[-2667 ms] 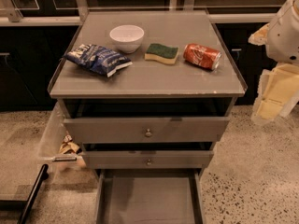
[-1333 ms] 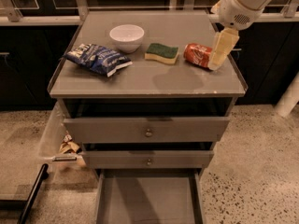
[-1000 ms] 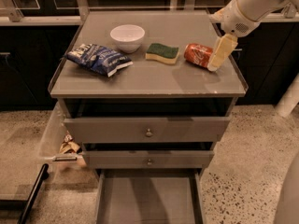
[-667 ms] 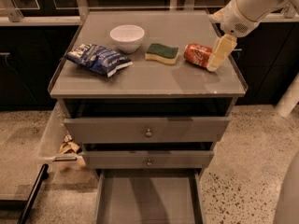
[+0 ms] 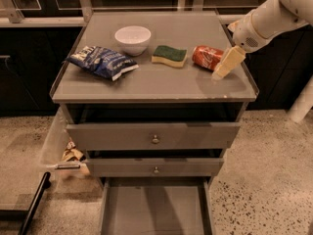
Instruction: Place coke can into bottom drawer
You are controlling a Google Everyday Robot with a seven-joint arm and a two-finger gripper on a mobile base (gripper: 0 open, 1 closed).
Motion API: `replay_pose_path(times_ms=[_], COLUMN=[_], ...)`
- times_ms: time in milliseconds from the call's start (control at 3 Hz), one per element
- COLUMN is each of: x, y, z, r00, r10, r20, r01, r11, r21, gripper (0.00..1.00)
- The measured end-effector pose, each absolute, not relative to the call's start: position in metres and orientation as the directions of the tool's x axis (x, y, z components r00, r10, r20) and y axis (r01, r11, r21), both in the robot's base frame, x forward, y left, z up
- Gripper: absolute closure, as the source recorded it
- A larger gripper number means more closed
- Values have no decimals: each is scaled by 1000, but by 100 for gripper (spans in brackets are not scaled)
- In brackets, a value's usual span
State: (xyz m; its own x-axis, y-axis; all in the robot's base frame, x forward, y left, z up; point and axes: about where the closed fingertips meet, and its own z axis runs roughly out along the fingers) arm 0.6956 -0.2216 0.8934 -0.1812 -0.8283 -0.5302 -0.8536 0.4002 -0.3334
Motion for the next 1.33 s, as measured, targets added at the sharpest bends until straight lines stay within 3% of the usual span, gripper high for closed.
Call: replay_pose_path(times_ms=[1333], x=[717], y=[-213], z=[848], r00=[-252], r10=[-742], r20=[-621], r01=[-851], r11=[476], r21=[-223], gripper=[0])
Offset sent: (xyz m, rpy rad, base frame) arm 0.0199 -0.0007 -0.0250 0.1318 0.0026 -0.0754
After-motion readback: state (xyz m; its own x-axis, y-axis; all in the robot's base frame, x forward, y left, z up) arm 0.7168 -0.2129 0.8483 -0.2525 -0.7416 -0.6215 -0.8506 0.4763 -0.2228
